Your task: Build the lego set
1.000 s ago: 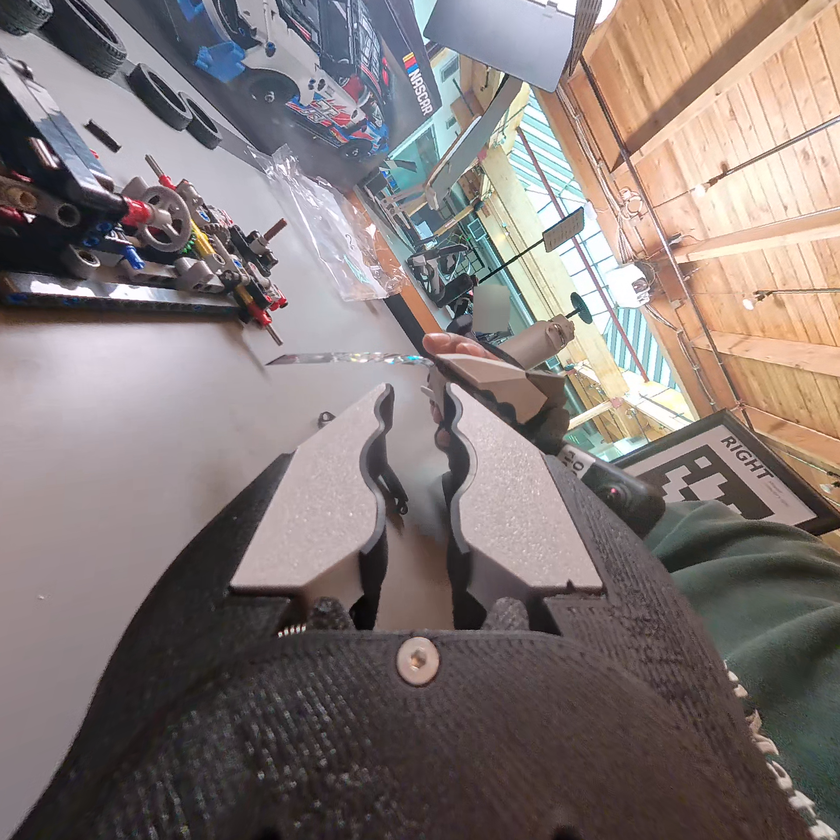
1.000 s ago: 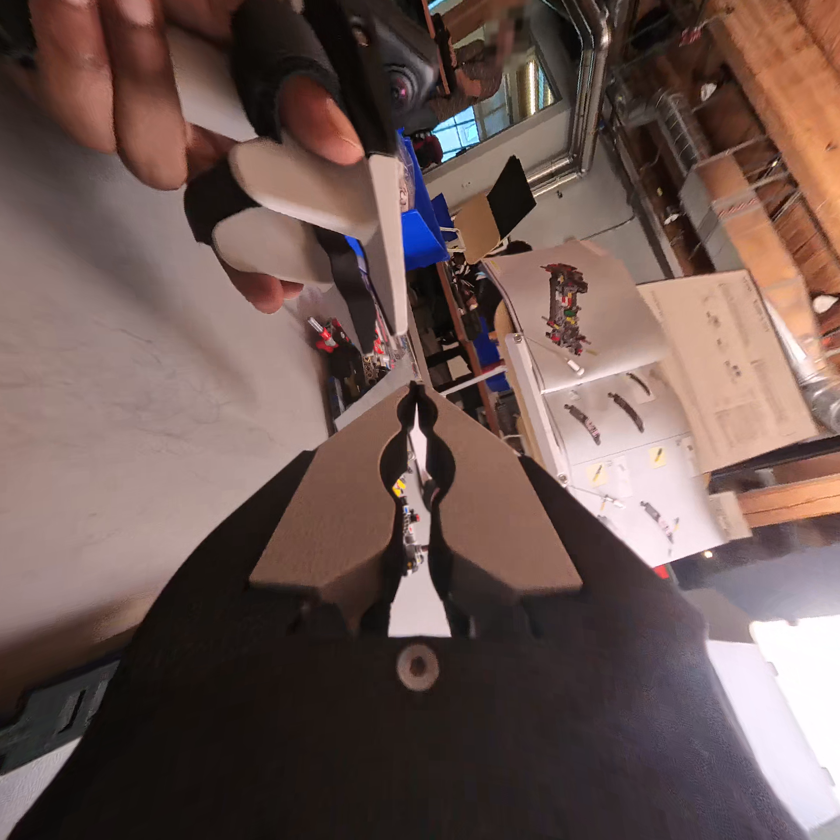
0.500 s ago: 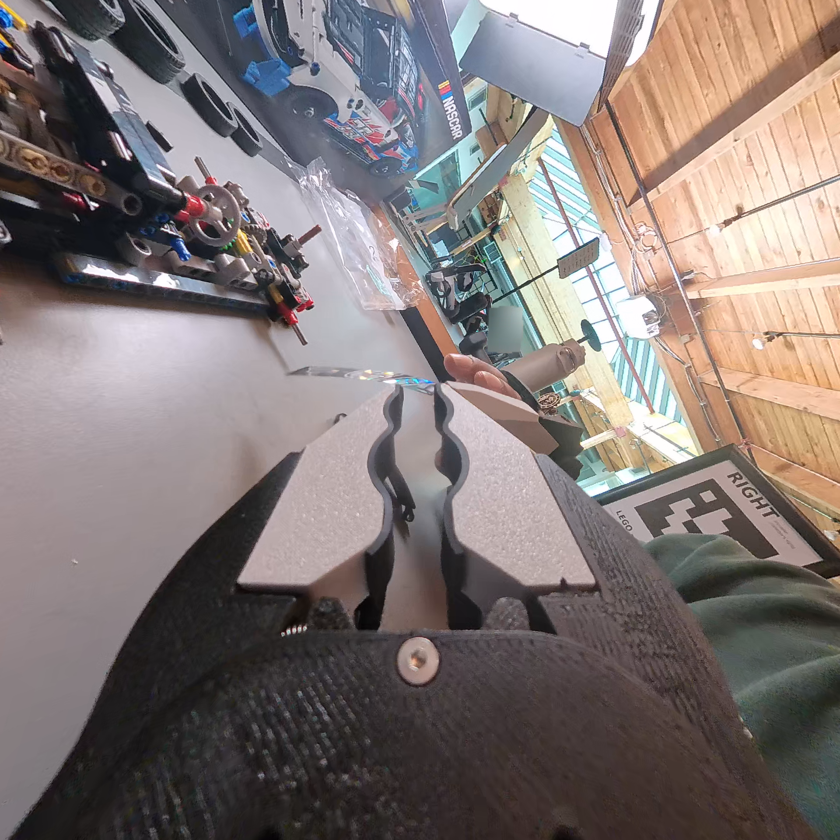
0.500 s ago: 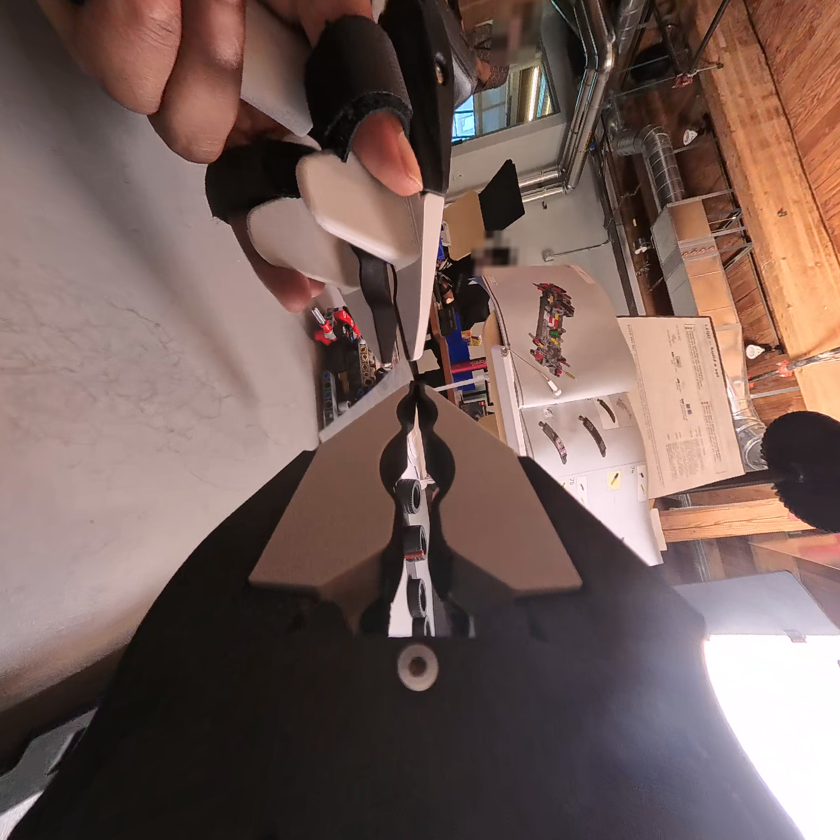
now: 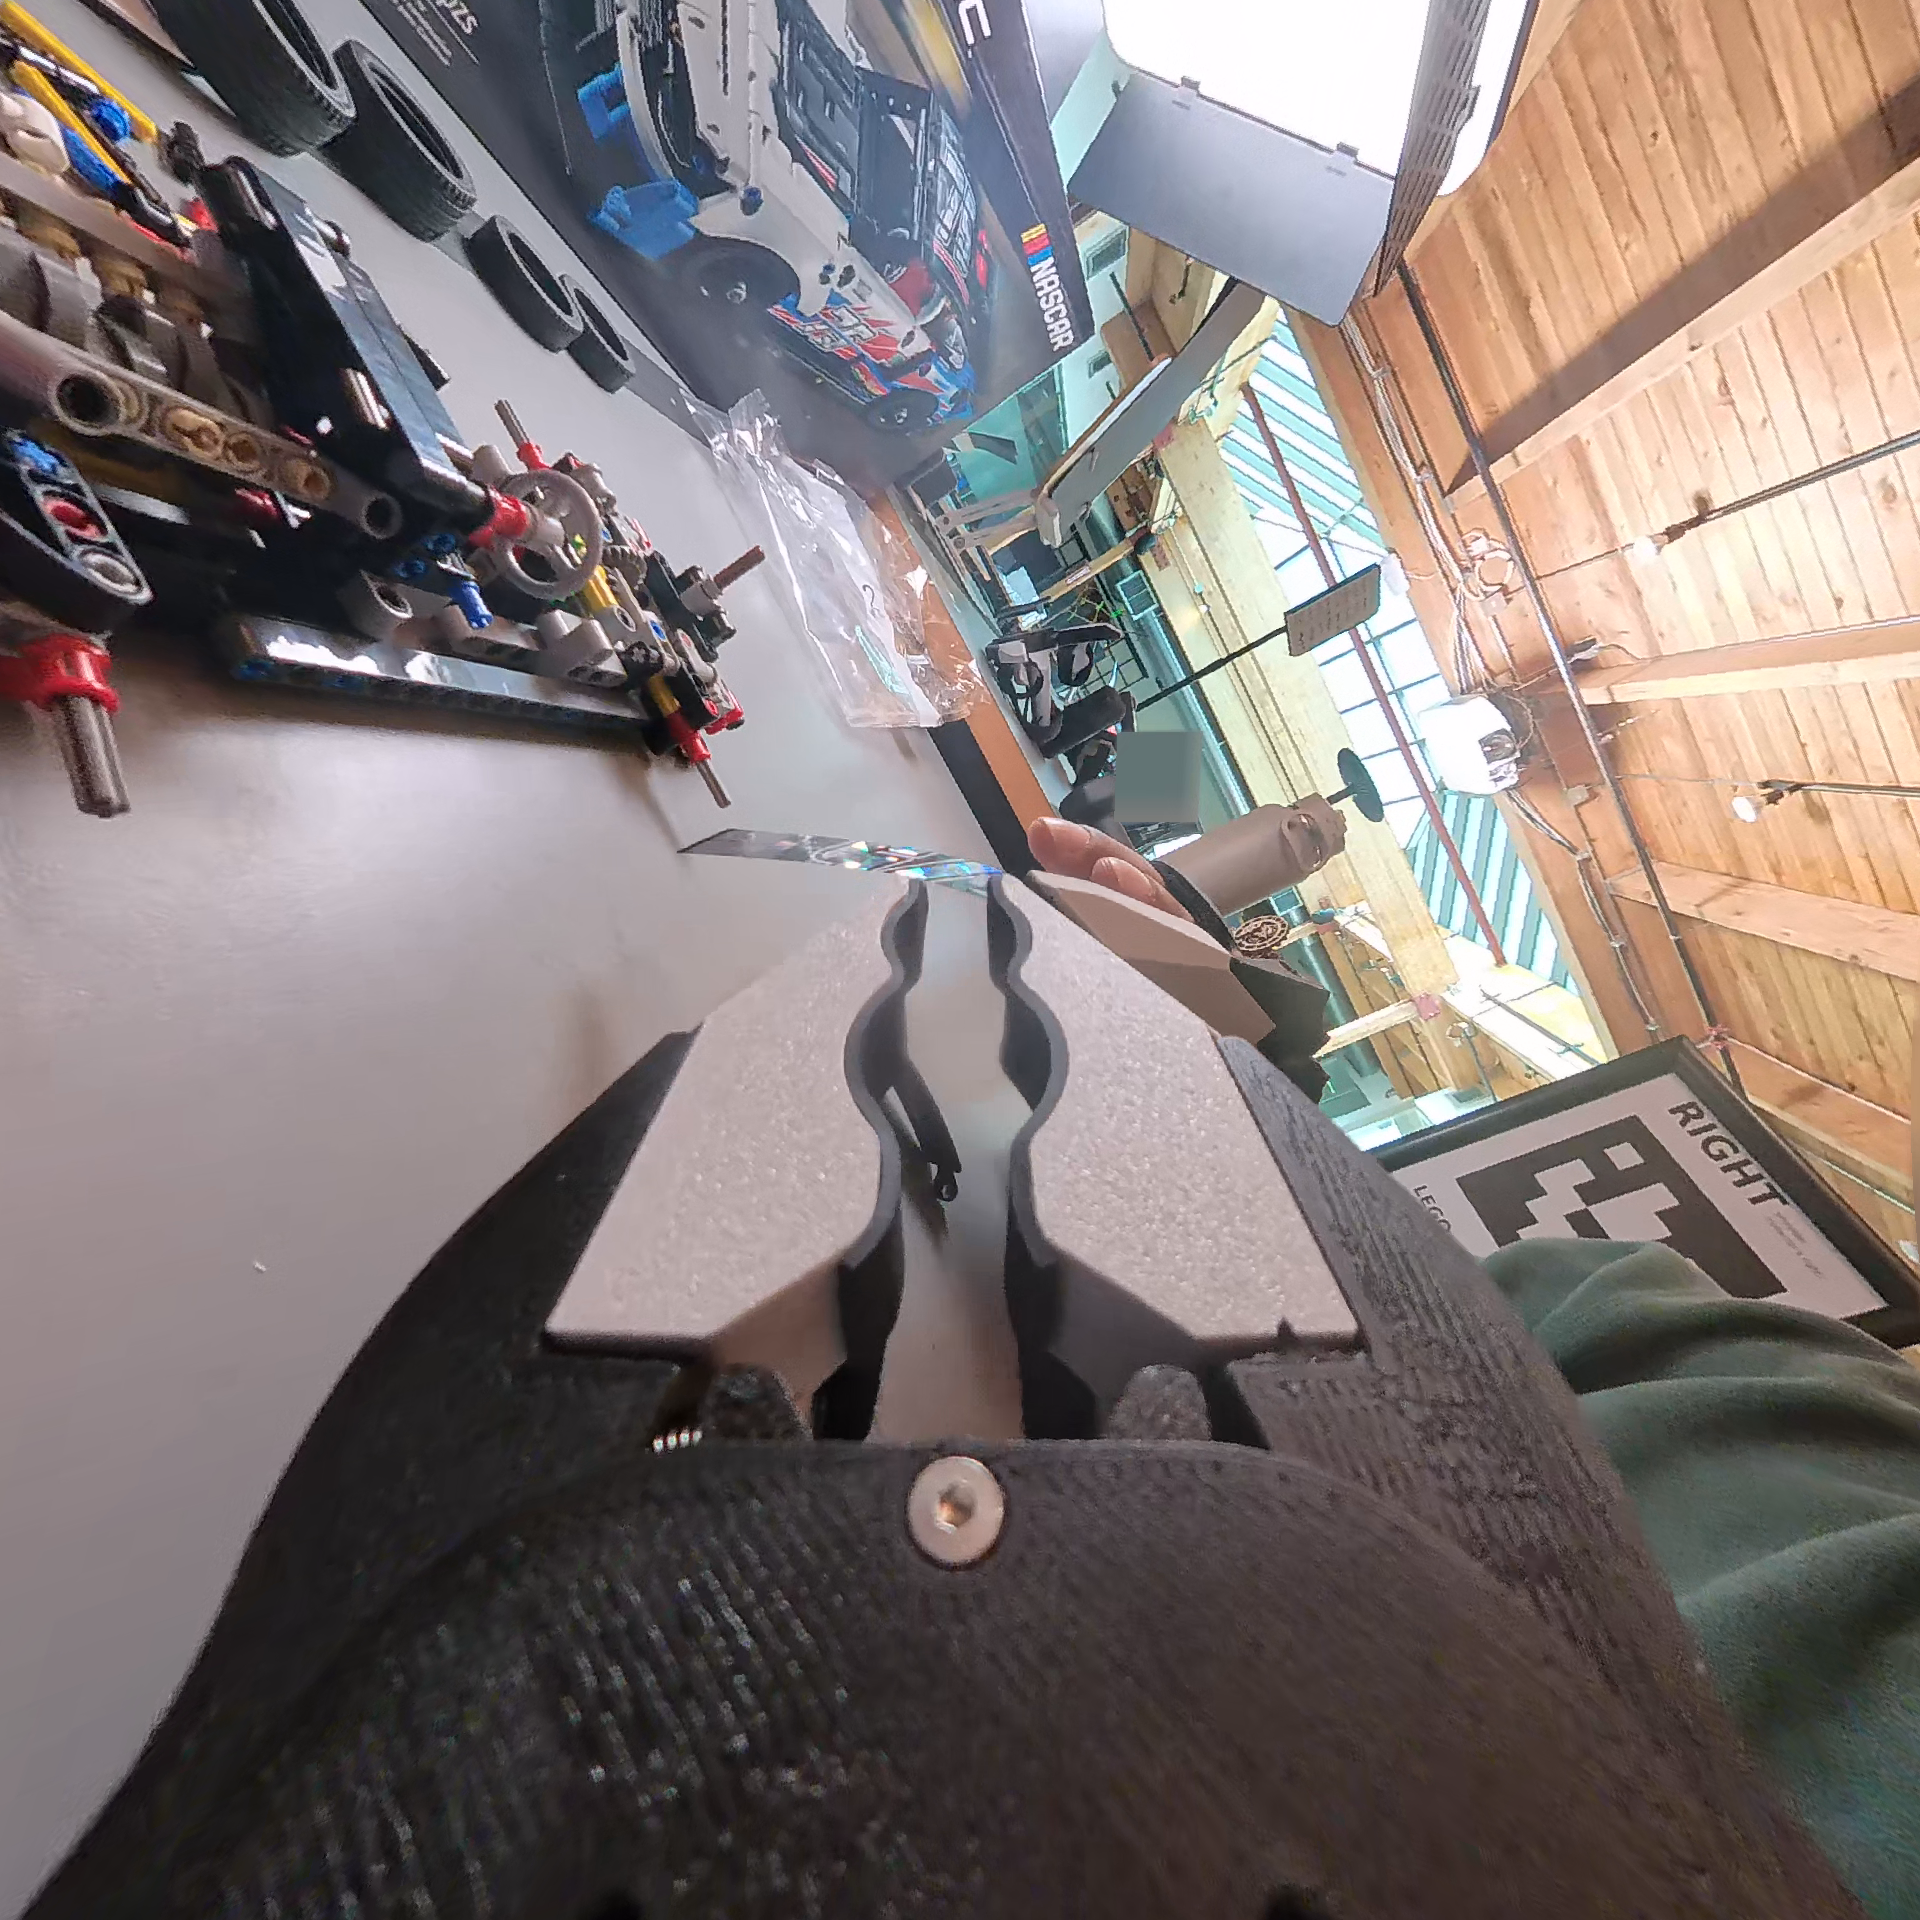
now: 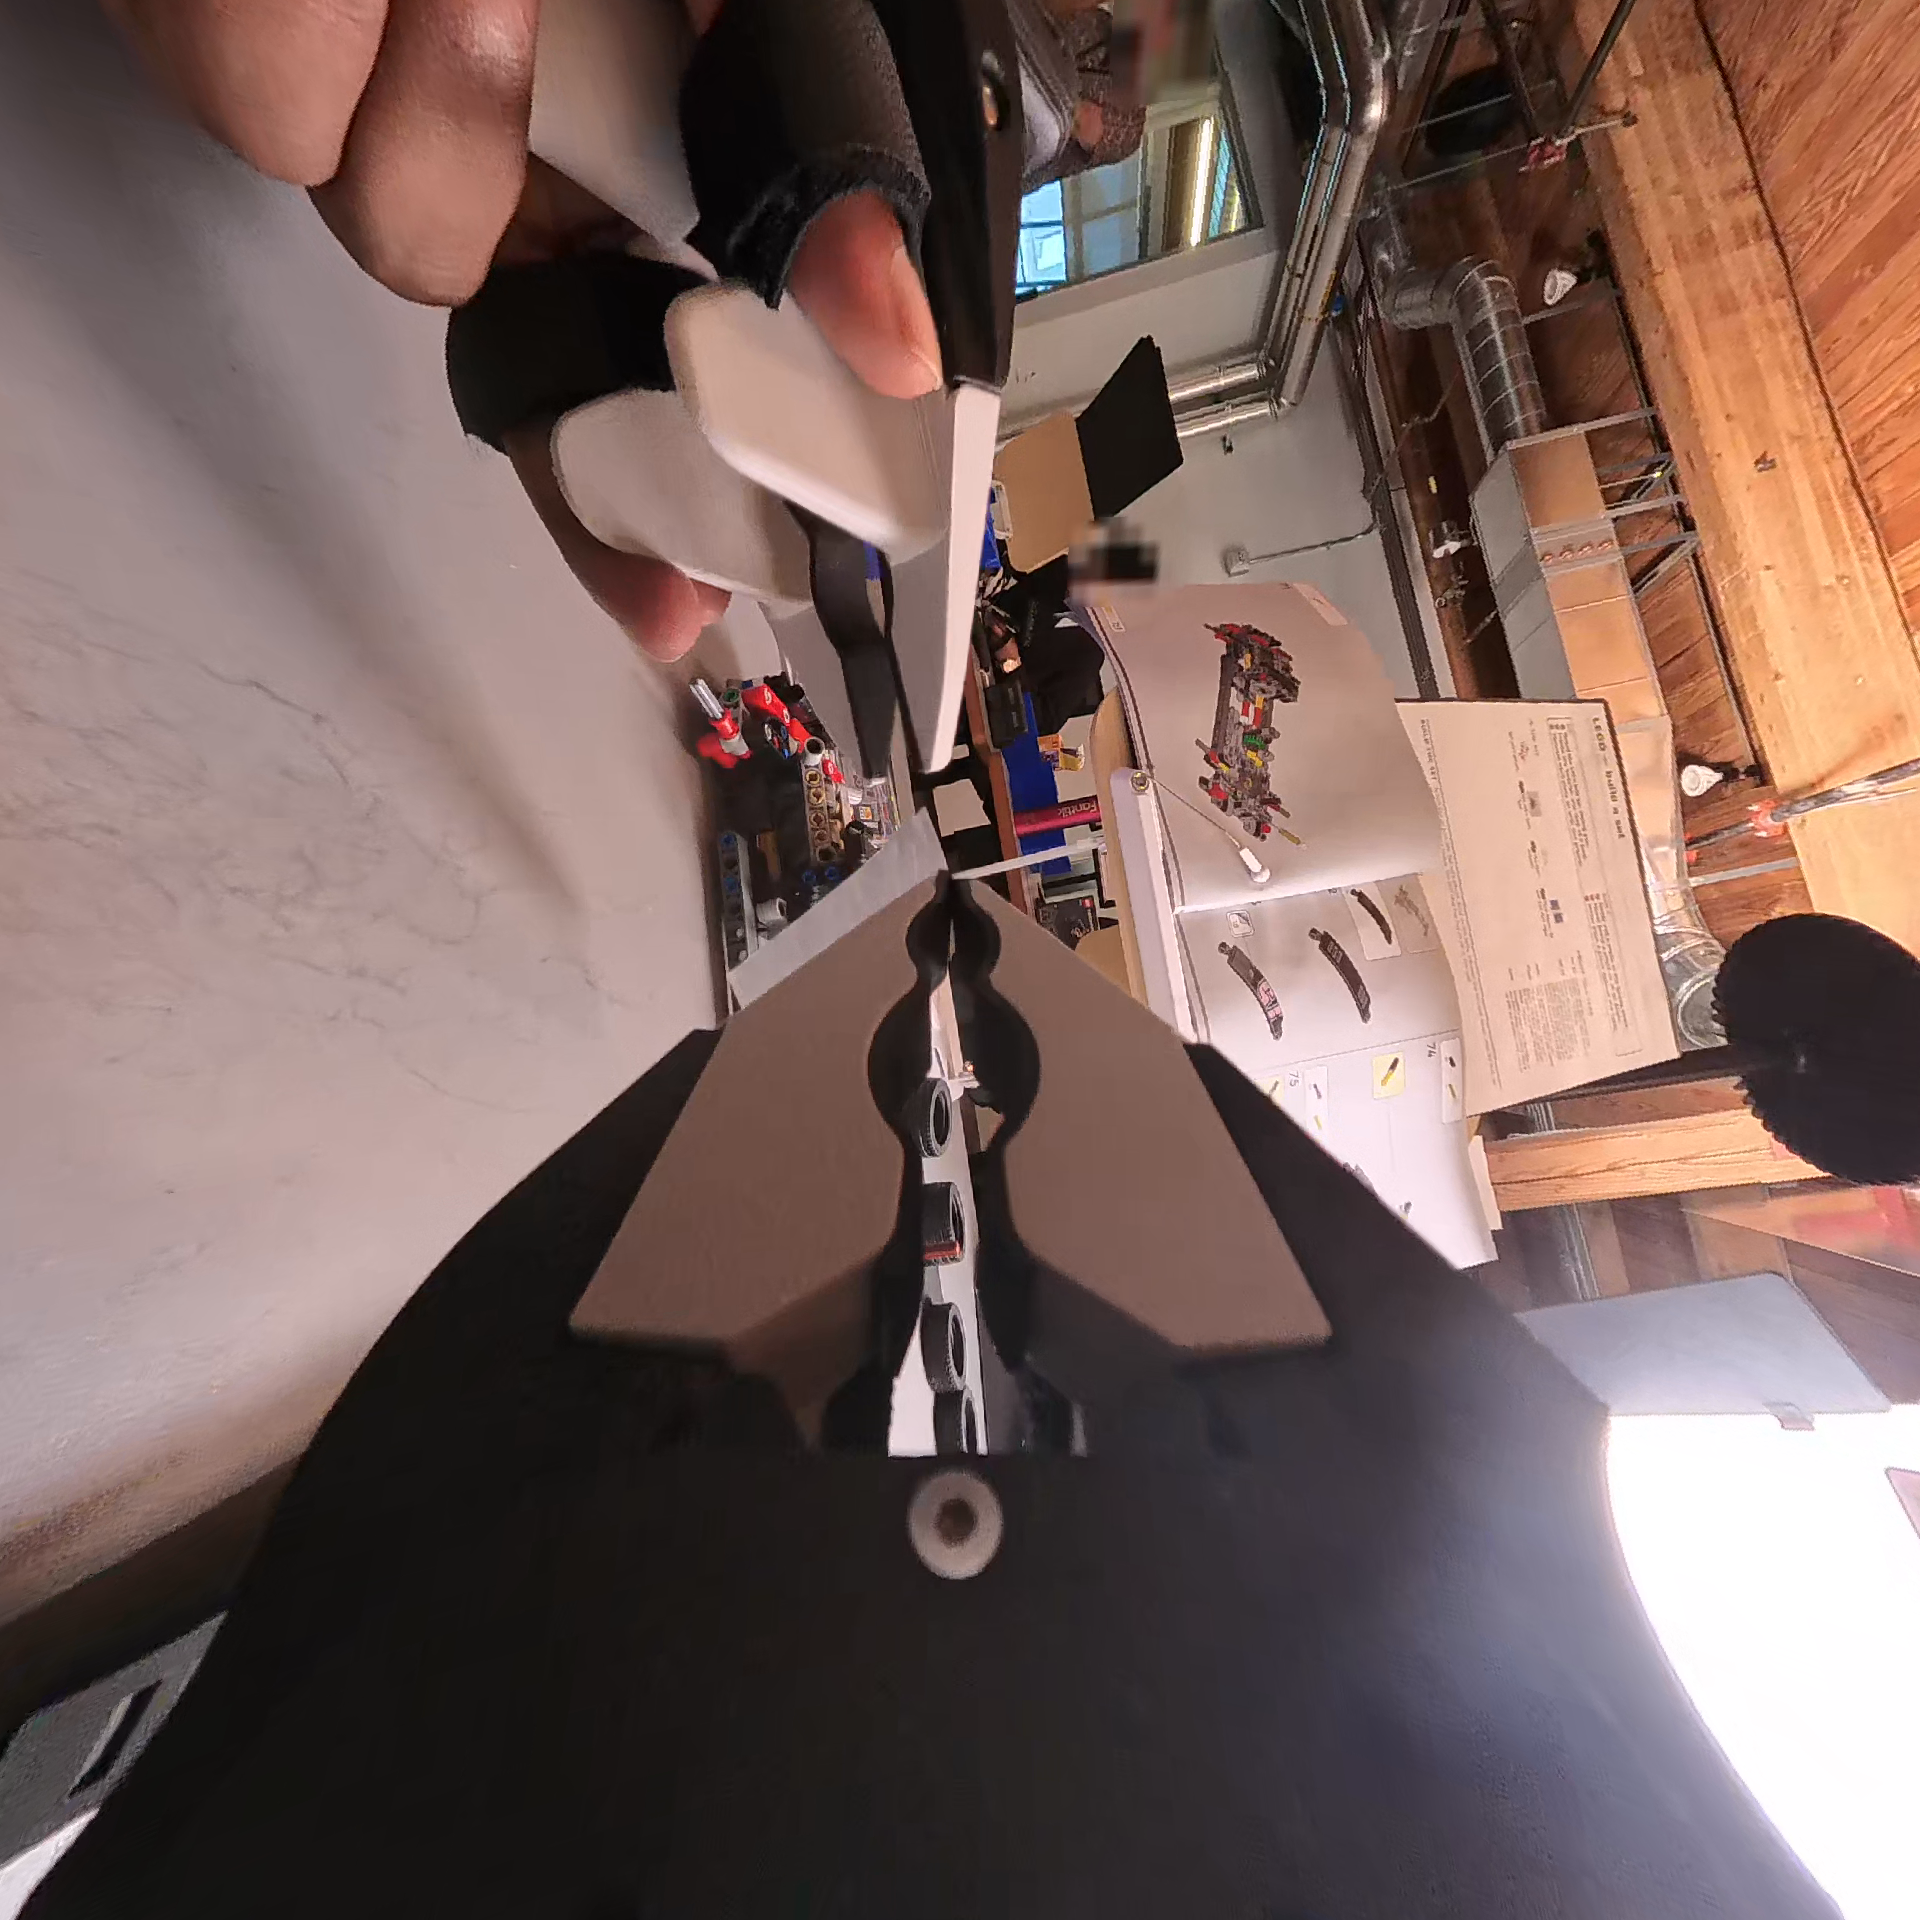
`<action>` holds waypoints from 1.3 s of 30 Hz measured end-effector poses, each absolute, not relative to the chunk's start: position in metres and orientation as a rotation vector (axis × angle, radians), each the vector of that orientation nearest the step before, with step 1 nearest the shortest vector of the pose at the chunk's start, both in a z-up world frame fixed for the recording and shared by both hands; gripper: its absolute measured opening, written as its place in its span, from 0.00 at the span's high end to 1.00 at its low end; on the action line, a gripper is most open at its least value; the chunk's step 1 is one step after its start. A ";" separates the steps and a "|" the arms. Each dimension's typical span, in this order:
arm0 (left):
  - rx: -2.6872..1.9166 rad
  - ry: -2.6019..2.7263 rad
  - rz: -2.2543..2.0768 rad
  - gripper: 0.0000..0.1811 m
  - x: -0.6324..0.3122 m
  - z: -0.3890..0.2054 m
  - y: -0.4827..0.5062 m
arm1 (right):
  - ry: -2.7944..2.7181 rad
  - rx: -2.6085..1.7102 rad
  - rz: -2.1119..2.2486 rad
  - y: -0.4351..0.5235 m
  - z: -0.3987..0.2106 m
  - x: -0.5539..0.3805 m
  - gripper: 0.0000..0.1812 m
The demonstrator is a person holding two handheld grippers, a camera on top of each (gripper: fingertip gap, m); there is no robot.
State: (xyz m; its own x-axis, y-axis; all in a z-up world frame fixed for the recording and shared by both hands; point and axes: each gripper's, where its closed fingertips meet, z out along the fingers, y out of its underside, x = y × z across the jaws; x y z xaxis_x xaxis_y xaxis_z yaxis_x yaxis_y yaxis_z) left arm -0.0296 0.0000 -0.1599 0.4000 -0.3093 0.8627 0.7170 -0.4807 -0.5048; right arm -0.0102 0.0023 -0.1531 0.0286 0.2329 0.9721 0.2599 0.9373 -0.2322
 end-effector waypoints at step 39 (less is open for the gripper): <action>-1.738 -0.116 -1.049 1.00 -0.037 -0.153 -0.003 | -1.549 -0.542 0.282 0.001 -0.145 -0.004 0.93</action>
State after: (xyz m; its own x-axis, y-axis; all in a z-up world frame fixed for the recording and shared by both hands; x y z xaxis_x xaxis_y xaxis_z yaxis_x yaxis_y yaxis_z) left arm -0.0366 -0.0027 -0.1532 0.6106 -0.3908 0.6888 0.5323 -0.4414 -0.7223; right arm -0.0042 0.0013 -0.1450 0.0220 0.4999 0.8658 0.1625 0.8527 -0.4965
